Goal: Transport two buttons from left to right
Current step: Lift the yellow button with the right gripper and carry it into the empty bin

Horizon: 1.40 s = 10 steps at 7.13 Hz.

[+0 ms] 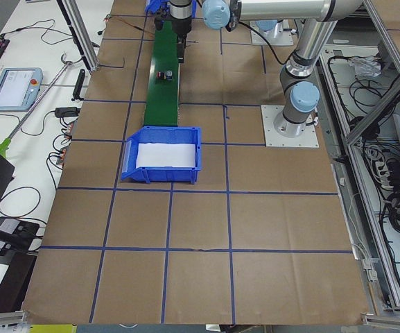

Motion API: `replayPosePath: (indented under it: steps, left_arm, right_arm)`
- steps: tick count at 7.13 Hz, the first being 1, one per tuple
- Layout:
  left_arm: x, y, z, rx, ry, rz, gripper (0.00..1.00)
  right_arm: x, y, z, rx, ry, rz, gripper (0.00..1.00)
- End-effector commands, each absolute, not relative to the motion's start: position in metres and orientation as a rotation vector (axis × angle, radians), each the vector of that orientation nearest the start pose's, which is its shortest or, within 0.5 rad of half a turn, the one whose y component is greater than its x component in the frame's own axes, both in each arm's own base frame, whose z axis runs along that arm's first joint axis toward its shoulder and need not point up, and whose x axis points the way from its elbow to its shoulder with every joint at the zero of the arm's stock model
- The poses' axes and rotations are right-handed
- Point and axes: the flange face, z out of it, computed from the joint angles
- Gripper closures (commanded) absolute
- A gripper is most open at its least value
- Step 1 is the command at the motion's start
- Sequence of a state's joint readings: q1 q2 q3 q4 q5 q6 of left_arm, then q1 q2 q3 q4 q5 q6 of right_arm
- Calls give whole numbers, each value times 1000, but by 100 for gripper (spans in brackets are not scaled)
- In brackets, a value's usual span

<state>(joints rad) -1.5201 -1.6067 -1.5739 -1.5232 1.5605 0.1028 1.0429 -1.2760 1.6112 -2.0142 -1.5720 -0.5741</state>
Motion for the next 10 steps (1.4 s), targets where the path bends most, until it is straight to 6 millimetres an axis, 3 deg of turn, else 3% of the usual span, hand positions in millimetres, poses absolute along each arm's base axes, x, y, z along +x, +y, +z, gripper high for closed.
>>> replayPosePath:
  steps: [1, 3, 6, 8, 10]
  left_arm:
    - [-108, -514, 473, 85, 3149, -13, 1]
    - [-108, -513, 474, 85, 3149, -16, 1]
    - [-108, -513, 474, 87, 3146, -15, 1]
    - [-108, -513, 474, 89, 3146, -15, 1]
    - [-107, -513, 474, 87, 3144, -15, 1]
  right_arm:
    - [-195, -574, 303, -117, 3186, -111, 95]
    - [-196, -567, 264, -106, 3154, -29, 95]
    - [-199, -571, 234, -106, 3130, 30, 94]
    - [-201, -573, 226, -94, 3131, 31, 89]
    - [-203, -576, 230, -80, 3145, -10, 13]
